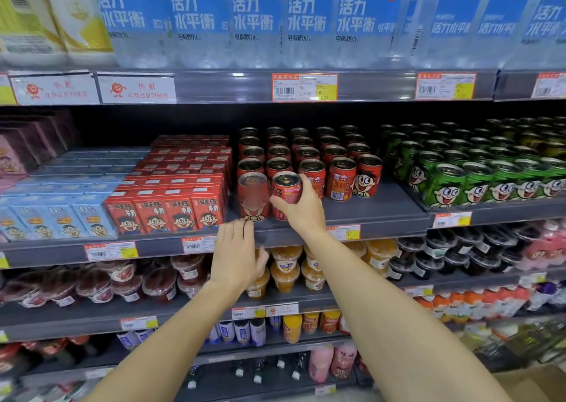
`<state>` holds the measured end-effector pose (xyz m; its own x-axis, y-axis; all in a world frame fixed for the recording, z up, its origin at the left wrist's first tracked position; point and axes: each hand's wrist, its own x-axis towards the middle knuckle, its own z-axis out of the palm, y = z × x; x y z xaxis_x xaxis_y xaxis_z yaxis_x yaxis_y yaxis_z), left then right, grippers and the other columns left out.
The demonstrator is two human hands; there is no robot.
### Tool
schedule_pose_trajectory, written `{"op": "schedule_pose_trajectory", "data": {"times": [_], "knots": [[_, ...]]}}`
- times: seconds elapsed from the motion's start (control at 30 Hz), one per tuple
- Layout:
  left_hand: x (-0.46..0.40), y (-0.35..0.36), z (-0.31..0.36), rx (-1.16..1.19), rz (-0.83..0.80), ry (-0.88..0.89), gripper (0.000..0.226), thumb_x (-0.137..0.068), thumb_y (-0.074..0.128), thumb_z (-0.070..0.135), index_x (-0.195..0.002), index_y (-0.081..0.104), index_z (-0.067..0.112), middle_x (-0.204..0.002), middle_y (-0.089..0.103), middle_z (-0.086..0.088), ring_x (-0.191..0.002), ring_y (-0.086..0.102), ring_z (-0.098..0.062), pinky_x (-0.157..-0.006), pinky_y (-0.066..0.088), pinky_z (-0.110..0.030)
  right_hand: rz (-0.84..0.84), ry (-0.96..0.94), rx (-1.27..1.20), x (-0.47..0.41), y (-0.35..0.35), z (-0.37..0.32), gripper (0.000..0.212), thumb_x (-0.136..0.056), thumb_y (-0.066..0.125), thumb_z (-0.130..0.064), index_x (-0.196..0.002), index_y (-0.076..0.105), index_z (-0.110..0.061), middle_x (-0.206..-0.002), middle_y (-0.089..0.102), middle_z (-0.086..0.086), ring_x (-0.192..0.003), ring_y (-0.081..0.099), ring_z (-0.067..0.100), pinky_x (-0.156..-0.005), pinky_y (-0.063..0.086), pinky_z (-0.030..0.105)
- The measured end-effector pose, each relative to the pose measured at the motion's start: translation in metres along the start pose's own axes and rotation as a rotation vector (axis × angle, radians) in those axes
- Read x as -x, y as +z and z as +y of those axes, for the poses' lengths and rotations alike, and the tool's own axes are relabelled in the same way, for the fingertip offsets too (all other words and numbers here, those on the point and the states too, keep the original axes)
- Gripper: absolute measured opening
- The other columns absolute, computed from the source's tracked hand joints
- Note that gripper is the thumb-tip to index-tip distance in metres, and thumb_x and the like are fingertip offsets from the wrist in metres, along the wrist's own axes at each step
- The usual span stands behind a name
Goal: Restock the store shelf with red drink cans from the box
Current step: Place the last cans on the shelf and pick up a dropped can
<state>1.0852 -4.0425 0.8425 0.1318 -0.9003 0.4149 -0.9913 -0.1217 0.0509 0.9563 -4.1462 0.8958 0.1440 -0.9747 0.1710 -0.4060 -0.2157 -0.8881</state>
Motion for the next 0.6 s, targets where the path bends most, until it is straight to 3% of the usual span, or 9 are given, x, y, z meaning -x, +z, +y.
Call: {"op": "schedule_pose_trajectory", "data": {"times": [0.2,0.33,0.47,0.6], "knots": [[0.001,-0.003,0.0,-0.022,-0.035,0.011,0.057,-0.079,0.045,0.039,-0.118,0.056,0.0,-0.112,0.057,-0.017,-0.101,0.051,-0.034,-0.095,0.041,-0.043,-0.039,-0.017,0.208,0.006,-0.001,0.005,0.076,-0.089,0.068,-0.044,-0.149,0.03,-0.018,-0.137,0.056,0.007,-0.126,0.051,0.031,-0.1,0.046,0.044],[0.002,-0.004,-0.002,-0.028,-0.053,0.037,0.055,-0.077,0.059,0.033,-0.12,0.055,-0.002,-0.113,0.057,-0.018,-0.102,0.051,-0.035,-0.096,0.042,-0.045,-0.057,-0.069,0.475,0.016,-0.005,0.011,0.057,-0.094,0.058,-0.05,-0.129,0.045,-0.007,-0.126,0.06,0.014,-0.117,0.055,0.034,-0.096,0.046,0.043],[0.003,-0.004,-0.002,-0.039,-0.037,0.072,0.057,-0.073,0.067,0.026,-0.121,0.055,-0.004,-0.113,0.057,-0.019,-0.103,0.051,-0.035,-0.098,0.043,-0.047,-0.034,-0.175,0.745,0.029,-0.004,0.025,0.063,-0.097,0.043,-0.058,-0.129,0.053,-0.005,-0.135,0.057,0.014,-0.131,0.045,0.031,-0.118,0.023,0.045],[0.004,-0.002,-0.004,-0.073,-0.041,0.082,0.059,-0.07,0.067,0.021,-0.121,0.053,-0.006,-0.114,0.057,-0.021,-0.103,0.051,-0.037,-0.098,0.042,-0.049,-0.088,-0.243,0.879,0.045,-0.006,0.039,0.075,-0.1,0.031,-0.059,-0.152,0.031,-0.004,-0.16,0.027,0.018,-0.15,0.017,0.032,-0.123,0.004,0.046]]}}
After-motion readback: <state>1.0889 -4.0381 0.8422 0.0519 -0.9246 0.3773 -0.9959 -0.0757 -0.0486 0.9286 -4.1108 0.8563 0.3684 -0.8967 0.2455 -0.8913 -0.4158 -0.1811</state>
